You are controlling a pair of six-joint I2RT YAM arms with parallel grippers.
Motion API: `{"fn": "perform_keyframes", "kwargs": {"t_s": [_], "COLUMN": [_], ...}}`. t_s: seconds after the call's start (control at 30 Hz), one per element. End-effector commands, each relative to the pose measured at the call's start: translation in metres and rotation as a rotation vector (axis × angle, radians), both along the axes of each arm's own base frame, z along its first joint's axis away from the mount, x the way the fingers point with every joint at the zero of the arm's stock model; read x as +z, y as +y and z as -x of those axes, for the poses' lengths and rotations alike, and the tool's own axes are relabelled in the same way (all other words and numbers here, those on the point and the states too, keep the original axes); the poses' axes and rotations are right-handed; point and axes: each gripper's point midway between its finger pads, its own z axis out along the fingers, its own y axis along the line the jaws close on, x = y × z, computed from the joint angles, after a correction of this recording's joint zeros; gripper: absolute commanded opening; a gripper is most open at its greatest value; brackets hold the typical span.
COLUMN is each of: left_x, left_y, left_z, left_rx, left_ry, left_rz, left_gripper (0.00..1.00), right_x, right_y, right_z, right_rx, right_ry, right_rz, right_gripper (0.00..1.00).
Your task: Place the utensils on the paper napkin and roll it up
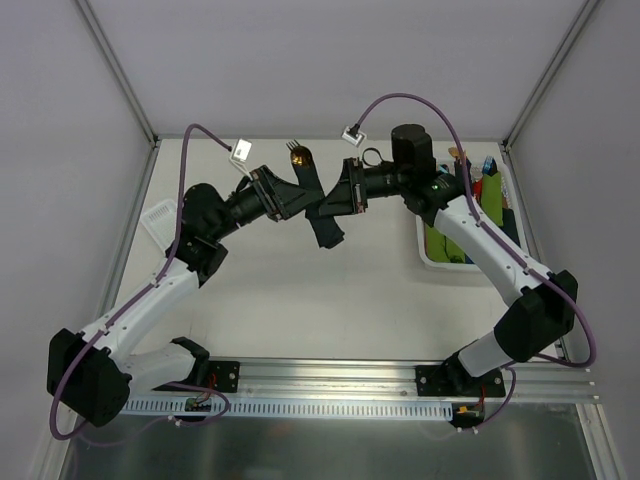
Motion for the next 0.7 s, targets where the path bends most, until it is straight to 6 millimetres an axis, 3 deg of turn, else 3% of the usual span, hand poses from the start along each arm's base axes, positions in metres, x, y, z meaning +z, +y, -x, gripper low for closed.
{"fn": "perform_keyframes", "kwargs": {"t_s": [0.0, 0.07, 0.1, 0.27, 0.47, 0.5, 0.57, 0.6, 0.67], "left_x": [0.031, 0.031, 0.031, 0.022, 0.011, 0.007, 0.004, 0.003, 0.0], "left_y": [0.007, 0.01, 0.011, 0.022, 0.028, 0.028, 0.027, 0.026, 0.024], "left_z": [0.007, 0.01, 0.01, 0.01, 0.007, 0.007, 0.007, 0.007, 0.006], "left_rx": [0.02, 0.032, 0.042, 0.105, 0.14, 0.141, 0.135, 0.13, 0.12], "left_ry": [-0.096, -0.107, -0.108, -0.114, -0.105, -0.095, -0.092, -0.09, -0.086], "left_rz": [0.025, 0.022, 0.017, -0.066, -0.147, -0.156, -0.162, -0.165, -0.17], "left_gripper": [0.73, 0.94, 0.98, 0.99, 0.99, 0.99, 0.99, 0.99, 0.99], "right_x": [0.03, 0.027, 0.028, 0.018, -0.006, -0.019, -0.027, -0.043, -0.056], "right_y": [-0.02, -0.027, -0.035, -0.069, -0.143, -0.164, -0.187, -0.207, -0.228], "right_z": [-0.007, -0.011, -0.017, -0.028, -0.047, -0.048, -0.052, -0.049, -0.049], "right_rx": [-0.05, -0.064, -0.086, -0.148, -0.313, -0.358, -0.405, -0.441, -0.467], "right_ry": [-0.089, -0.078, -0.076, -0.045, 0.035, 0.049, 0.039, 0.051, 0.049], "right_rz": [-0.06, -0.058, -0.059, -0.056, -0.019, 0.019, 0.06, 0.111, 0.17], "right_gripper": [0.0, 0.0, 0.0, 0.0, 0.0, 0.0, 0.0, 0.0, 0.0]}}
